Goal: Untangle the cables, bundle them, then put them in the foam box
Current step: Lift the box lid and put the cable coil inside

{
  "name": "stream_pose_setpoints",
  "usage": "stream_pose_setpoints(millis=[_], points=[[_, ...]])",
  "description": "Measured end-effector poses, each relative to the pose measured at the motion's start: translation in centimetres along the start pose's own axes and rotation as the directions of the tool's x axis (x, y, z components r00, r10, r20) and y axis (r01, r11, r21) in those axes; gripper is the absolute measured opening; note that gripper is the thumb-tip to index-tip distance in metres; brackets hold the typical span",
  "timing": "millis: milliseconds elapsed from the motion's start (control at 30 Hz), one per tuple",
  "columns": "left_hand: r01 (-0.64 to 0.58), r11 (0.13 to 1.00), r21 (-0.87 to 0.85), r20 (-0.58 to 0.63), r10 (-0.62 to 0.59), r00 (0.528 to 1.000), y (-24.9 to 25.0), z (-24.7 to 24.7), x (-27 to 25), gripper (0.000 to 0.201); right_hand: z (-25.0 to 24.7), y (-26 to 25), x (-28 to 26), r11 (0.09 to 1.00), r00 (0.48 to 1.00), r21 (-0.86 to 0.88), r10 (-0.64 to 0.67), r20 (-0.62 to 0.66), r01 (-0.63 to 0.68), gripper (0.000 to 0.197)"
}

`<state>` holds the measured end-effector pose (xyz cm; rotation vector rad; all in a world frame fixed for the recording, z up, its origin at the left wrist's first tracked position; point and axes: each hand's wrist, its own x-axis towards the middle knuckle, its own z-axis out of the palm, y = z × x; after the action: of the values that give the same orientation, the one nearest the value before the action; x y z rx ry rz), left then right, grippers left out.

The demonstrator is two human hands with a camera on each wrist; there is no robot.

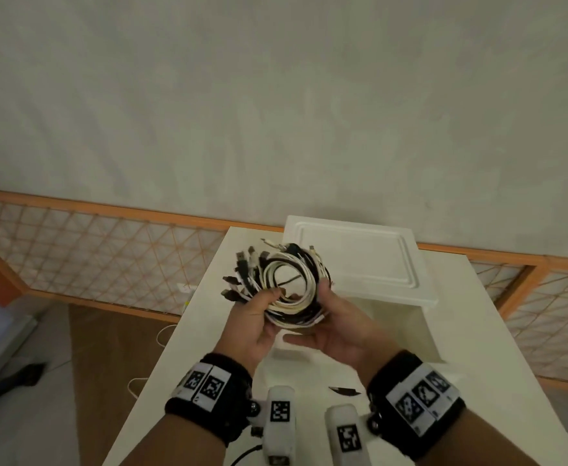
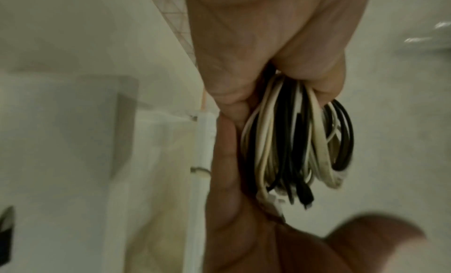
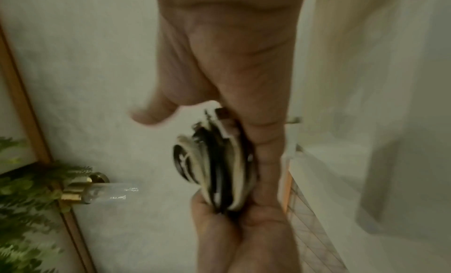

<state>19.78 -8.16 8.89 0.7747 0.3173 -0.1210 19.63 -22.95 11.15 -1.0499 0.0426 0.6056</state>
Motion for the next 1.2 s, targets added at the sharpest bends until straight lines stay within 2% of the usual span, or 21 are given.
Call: stream_pose_setpoints(millis=[100,233,400,533,667,833,867,900,933,967,1000,1067,1100,1200], points=[[0.094,0.993,0.072,-0.034,-0.092,0.995,-1.4,0.0,1.1,0.036,-0.8,-0.6,1.1,0.999,0.985,-0.001,0.044,-0.169,-0.045,0.055],[0.217,0.967,0.135,-0.073,-0.209,0.975,-2.7,0.0,2.4,0.026,-2.6,-0.5,2.3,0.990,0.952,-0.113,0.043,-0.302,-0.080,0.054],[0.326,0.926,0.193,-0.129,-0.305,0.944,-3.7,-0.2,3.6,0.021,-4.7,-0.9,3.5,0.942,0.921,-0.299,0.026,-0.389,-0.153,0.035],[0.362,0.906,0.217,-0.176,-0.329,0.928,-4.0,-0.3,4.2,0.010,-6.2,-1.4,4.6,0.836,0.932,-0.494,0.054,-0.358,-0.238,0.031],[0.317,0.921,0.224,-0.147,-0.290,0.946,-4.0,-0.4,4.3,0.018,-7.0,-1.8,5.4,0.768,0.940,-0.564,0.146,-0.307,-0.304,0.028],[0.249,0.919,0.304,-0.117,-0.223,0.968,-3.7,-1.3,4.4,0.022,-7.9,-2.1,6.1,0.677,0.946,-0.661,0.204,-0.253,-0.323,0.027],[0.218,0.913,0.346,-0.119,-0.188,0.975,-3.6,-1.7,4.6,0.032,-8.2,-2.2,6.1,0.643,0.945,-0.693,0.210,-0.249,-0.326,0.029],[0.178,0.889,0.423,-0.125,-0.138,0.983,-3.5,-2.1,4.9,0.053,-8.4,-2.2,6.1,0.604,0.944,-0.725,0.215,-0.250,-0.330,0.031],[0.143,0.832,0.537,-0.128,-0.087,0.988,-3.4,-2.4,5.1,0.079,-8.6,-2.3,6.2,0.567,0.943,-0.754,0.219,-0.249,-0.331,0.033],[0.109,0.737,0.667,-0.133,-0.026,0.991,-3.3,-2.7,5.1,0.100,-8.7,-2.4,6.2,0.534,0.943,-0.778,0.224,-0.247,-0.330,0.035],[0.074,0.621,0.781,-0.125,0.038,0.991,-3.3,-2.7,5.0,0.112,-8.9,-2.4,6.3,0.504,0.943,-0.799,0.229,-0.242,-0.327,0.038],[-0.020,0.395,0.919,-0.033,0.128,0.991,-3.3,-2.4,4.4,0.112,-9.1,-2.4,6.6,0.422,0.943,-0.849,0.232,-0.240,-0.320,0.039],[-0.054,0.251,0.967,0.018,0.143,0.990,-3.4,-2.5,4.2,0.109,-9.2,-2.4,6.7,0.353,0.942,-0.881,0.227,-0.247,-0.316,0.036],[-0.100,-0.279,0.955,0.132,0.097,0.987,-3.6,-3.0,4.1,0.098,-9.8,-2.7,7.3,0.102,0.946,-0.957,0.211,-0.247,-0.272,0.022]])
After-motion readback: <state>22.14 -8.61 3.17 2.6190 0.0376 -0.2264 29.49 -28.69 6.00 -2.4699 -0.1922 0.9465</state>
